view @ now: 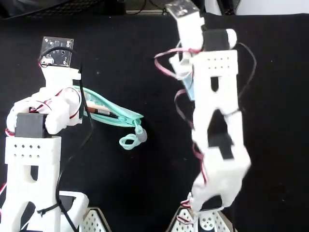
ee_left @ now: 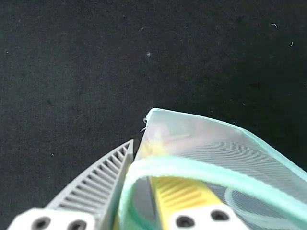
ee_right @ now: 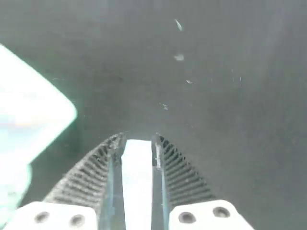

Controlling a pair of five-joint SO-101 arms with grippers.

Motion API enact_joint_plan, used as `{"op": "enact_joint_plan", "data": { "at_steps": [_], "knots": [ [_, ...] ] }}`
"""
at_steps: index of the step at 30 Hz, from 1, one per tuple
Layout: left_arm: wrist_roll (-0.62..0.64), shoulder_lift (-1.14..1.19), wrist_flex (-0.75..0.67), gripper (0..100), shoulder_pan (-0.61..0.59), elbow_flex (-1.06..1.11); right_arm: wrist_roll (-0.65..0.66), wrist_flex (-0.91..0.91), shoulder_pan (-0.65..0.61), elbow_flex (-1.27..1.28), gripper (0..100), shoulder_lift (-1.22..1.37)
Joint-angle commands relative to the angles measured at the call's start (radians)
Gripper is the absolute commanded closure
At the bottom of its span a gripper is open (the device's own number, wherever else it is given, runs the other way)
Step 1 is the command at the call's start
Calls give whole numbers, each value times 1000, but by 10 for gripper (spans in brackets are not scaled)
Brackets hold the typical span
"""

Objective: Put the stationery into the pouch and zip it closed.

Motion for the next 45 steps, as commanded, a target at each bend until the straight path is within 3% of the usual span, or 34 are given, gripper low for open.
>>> {"op": "enact_joint_plan", "data": {
  "at_steps": [1, 10, 18, 23, 31, 45],
  "knots": [
    [6, 15, 3, 970, 10, 70, -44, -46, -84, 137, 986, -335],
    [6, 15, 3, 970, 8, 70, -107, -427, -333, 687, 986, -921],
    [6, 15, 5, 970, 15, 71, -100, -1097, -523, 1336, 985, -1414],
    [6, 20, 5, 970, 15, 71, -100, -1453, -597, 1659, 985, -1532],
    [6, 23, 3, 970, 15, 68, -101, -1493, -694, 1681, 985, -1471],
    [6, 23, 3, 970, 8, 71, -100, -1484, -689, 1623, 985, -1294]
  ]
}}
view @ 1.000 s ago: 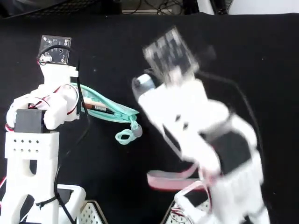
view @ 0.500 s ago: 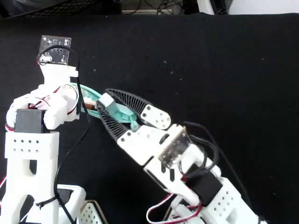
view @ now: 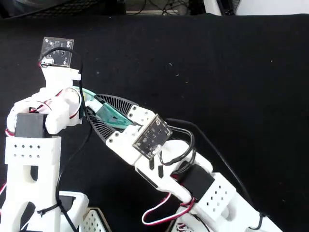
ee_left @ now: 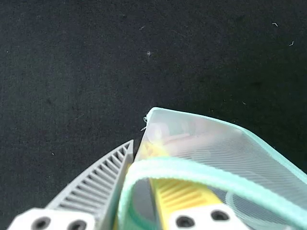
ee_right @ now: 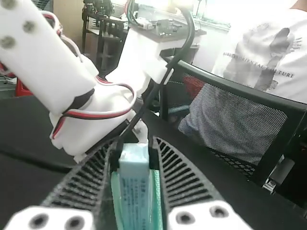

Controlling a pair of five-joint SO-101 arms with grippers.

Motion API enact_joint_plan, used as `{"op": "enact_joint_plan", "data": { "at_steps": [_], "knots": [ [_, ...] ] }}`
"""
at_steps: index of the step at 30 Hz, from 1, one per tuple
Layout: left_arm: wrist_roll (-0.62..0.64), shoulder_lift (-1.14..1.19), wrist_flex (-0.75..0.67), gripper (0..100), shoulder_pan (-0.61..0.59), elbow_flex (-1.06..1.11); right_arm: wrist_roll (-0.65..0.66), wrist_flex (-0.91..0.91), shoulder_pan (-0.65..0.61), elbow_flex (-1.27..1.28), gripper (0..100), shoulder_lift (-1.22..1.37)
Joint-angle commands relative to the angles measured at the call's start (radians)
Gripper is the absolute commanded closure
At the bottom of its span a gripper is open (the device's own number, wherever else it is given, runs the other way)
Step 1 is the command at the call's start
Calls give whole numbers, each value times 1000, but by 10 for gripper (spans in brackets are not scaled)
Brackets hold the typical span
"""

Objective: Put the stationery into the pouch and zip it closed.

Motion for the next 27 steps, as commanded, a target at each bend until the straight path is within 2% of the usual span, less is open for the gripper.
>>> {"op": "enact_joint_plan", "data": {
  "at_steps": [1, 9, 14, 27],
  "knots": [
    [6, 23, 3, 970, 8, 67, -2, -11, -5, -47, 985, 10],
    [6, 23, 3, 970, 8, 67, 2, 163, -9, -53, 975, -21],
    [6, 23, 3, 970, 15, 67, 44, 256, -11, -54, 851, -27],
    [6, 23, 3, 970, 15, 67, 48, 203, -12, -58, 973, -22]
  ]
}}
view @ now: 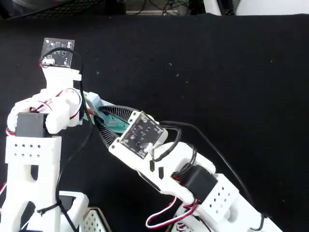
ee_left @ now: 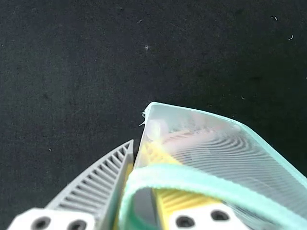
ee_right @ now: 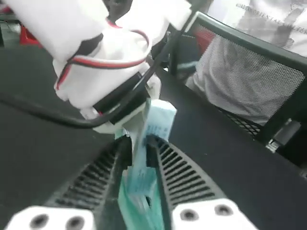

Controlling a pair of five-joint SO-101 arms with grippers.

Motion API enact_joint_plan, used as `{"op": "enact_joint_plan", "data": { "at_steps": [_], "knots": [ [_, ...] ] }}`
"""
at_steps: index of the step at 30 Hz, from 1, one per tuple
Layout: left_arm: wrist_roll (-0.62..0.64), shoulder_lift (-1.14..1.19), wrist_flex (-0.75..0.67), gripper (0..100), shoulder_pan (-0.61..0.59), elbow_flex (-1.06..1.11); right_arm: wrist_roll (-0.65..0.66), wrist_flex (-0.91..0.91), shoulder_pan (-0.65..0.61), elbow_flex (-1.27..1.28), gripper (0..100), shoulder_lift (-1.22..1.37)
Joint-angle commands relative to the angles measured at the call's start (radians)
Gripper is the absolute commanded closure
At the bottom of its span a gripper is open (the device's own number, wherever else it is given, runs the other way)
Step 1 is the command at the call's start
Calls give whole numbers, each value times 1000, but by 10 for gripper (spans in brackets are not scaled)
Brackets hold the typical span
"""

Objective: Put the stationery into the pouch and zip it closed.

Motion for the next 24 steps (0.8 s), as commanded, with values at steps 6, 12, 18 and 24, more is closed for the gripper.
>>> {"op": "enact_joint_plan", "data": {
  "at_steps": [6, 12, 18, 24],
  "knots": [
    [6, 18, -5, 970, 13, 61, 9, -23, -3, -4, 965, -4],
    [6, 15, 2, 970, 13, 58, 9, -26, 0, 8, 963, 105],
    [6, 15, 0, 970, 10, 61, 69, -74, 71, -28, 966, 217],
    [6, 15, -3, 970, 7, 61, 64, 61, 68, -117, 962, 42]
  ]
}}
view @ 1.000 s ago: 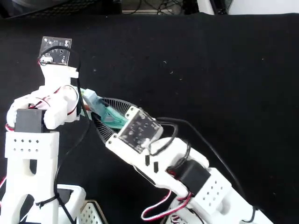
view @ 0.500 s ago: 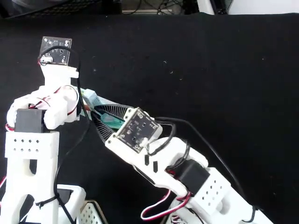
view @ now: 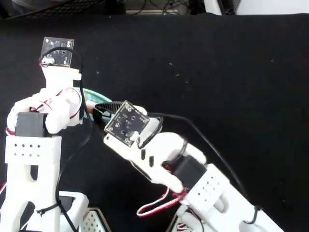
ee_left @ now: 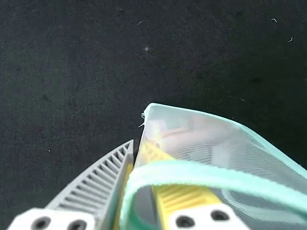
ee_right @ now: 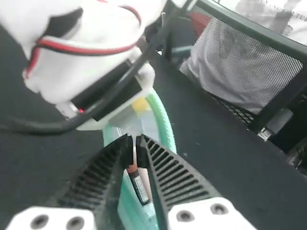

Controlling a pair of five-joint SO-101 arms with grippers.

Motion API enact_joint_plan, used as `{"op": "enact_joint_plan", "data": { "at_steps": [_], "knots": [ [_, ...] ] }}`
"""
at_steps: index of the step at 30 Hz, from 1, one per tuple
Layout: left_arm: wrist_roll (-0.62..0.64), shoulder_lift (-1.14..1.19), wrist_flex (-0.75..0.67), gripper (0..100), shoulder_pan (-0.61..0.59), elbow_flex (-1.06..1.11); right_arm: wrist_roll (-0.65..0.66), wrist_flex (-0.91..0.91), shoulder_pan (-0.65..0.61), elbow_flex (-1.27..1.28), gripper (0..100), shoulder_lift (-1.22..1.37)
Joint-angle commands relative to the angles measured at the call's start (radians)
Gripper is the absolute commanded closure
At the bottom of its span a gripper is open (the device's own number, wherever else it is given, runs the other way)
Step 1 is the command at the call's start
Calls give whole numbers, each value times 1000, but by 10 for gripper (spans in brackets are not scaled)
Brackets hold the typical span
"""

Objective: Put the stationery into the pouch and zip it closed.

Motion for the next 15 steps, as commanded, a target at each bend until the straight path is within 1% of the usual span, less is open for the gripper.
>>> {"op": "enact_joint_plan", "data": {
  "at_steps": [1, 5, 9, 12, 15],
  "knots": [
    [3, 15, 3, 970, 7, 61, 3, 138, 25, -102, 956, -133],
    [3, 21, 2, 970, 10, 61, 3, 382, 25, -173, 861, -321],
    [3, 20, 2, 970, 10, 61, 3, 560, 29, -120, 847, -469],
    [3, 20, 2, 970, 12, 61, 3, 582, 29, 25, 845, -532],
    [3, 21, 2, 970, 13, 61, 0, 488, 25, 177, 844, -570]
  ]
}}
